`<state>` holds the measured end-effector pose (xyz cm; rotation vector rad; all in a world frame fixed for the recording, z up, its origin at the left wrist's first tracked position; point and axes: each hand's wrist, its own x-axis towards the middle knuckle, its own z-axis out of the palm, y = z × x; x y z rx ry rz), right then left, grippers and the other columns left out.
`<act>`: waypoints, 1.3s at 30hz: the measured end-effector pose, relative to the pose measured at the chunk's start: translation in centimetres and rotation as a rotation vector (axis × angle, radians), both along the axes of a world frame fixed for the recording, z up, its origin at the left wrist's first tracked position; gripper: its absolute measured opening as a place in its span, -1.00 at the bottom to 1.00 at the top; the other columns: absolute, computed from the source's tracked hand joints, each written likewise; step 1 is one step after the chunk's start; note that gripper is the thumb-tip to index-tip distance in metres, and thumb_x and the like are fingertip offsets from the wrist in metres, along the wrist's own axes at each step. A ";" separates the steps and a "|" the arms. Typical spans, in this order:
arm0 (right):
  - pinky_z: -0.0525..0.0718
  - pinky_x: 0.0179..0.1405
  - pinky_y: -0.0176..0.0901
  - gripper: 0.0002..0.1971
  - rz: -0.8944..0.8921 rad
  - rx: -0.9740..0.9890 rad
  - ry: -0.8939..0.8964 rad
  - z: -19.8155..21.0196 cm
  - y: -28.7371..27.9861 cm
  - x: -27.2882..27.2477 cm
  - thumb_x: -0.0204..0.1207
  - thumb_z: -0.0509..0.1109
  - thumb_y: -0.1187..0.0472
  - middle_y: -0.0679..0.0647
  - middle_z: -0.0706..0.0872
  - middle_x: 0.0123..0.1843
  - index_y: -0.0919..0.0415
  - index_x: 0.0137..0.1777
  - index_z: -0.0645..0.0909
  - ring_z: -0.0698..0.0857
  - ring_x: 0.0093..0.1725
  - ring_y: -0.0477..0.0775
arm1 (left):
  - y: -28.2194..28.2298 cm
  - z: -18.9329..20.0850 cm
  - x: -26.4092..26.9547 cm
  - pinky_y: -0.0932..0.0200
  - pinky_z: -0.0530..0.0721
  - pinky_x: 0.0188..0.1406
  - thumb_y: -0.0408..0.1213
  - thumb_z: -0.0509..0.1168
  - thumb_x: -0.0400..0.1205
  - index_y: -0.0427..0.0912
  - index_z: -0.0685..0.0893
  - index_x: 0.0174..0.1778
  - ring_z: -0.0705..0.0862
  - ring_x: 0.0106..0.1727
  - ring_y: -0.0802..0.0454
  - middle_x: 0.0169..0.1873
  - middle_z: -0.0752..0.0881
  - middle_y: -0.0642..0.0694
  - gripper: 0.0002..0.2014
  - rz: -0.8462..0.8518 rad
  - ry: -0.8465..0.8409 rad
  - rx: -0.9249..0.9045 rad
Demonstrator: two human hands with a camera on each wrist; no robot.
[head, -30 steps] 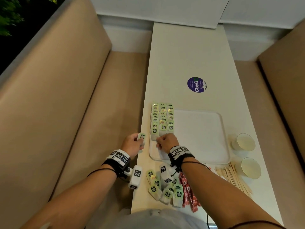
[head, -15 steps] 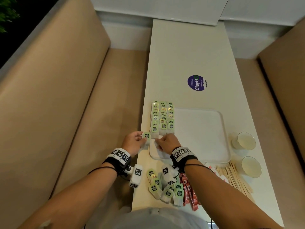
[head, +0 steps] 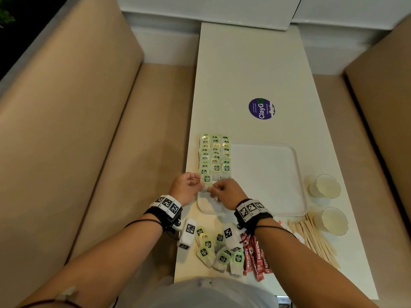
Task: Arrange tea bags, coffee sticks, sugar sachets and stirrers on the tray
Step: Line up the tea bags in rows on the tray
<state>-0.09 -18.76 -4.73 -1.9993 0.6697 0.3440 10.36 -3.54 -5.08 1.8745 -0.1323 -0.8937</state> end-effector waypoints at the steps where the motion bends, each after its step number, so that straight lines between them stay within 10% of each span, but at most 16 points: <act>1: 0.69 -0.26 -0.16 -0.64 -0.038 -0.009 -0.002 0.0 -0.4 0.0 0.68 0.43 0.05 0.12 0.80 -0.33 0.26 -0.28 0.77 0.66 -0.43 -0.04 | -0.3 0.0 0.1 0.22 0.68 -0.15 -0.41 0.55 0.54 -0.08 0.70 0.03 0.74 -0.17 0.05 -0.17 0.80 -0.03 -0.76 -0.006 -0.033 0.017; 21: 0.47 -0.42 -0.15 -0.48 -0.197 -0.177 0.100 -0.4 -1.4 0.5 0.59 0.46 -0.01 0.01 0.50 -0.59 0.14 -0.60 0.50 0.48 -0.53 0.05 | -1.7 -0.8 1.0 0.50 0.43 -0.33 -0.49 0.56 0.47 -0.13 0.65 0.04 0.59 -0.22 0.08 -0.17 0.66 -0.05 -0.68 -0.202 -0.351 0.258; 27: 0.63 -0.30 -0.15 -0.46 -0.178 -0.144 0.099 0.5 -1.8 -0.2 0.60 0.45 0.00 0.05 0.79 -0.34 0.15 -0.61 0.47 0.68 -0.39 0.05 | -1.2 -0.4 0.5 0.37 0.48 -0.34 -0.46 0.56 0.48 -0.13 0.62 -0.10 0.56 -0.30 0.07 -0.30 0.62 0.01 -0.75 -0.229 -0.290 0.247; 39: 0.69 -0.15 -0.26 -0.81 0.173 -0.016 0.112 3.1 -1.8 -6.9 0.59 0.52 0.01 -0.07 0.80 -0.23 0.14 -0.06 0.79 0.72 -0.27 -0.16 | 0.3 2.0 -4.9 0.33 0.59 -0.22 -0.22 0.60 0.48 -0.10 0.71 -0.04 0.65 -0.28 0.21 -0.14 0.78 0.00 -0.77 -0.846 -0.253 0.243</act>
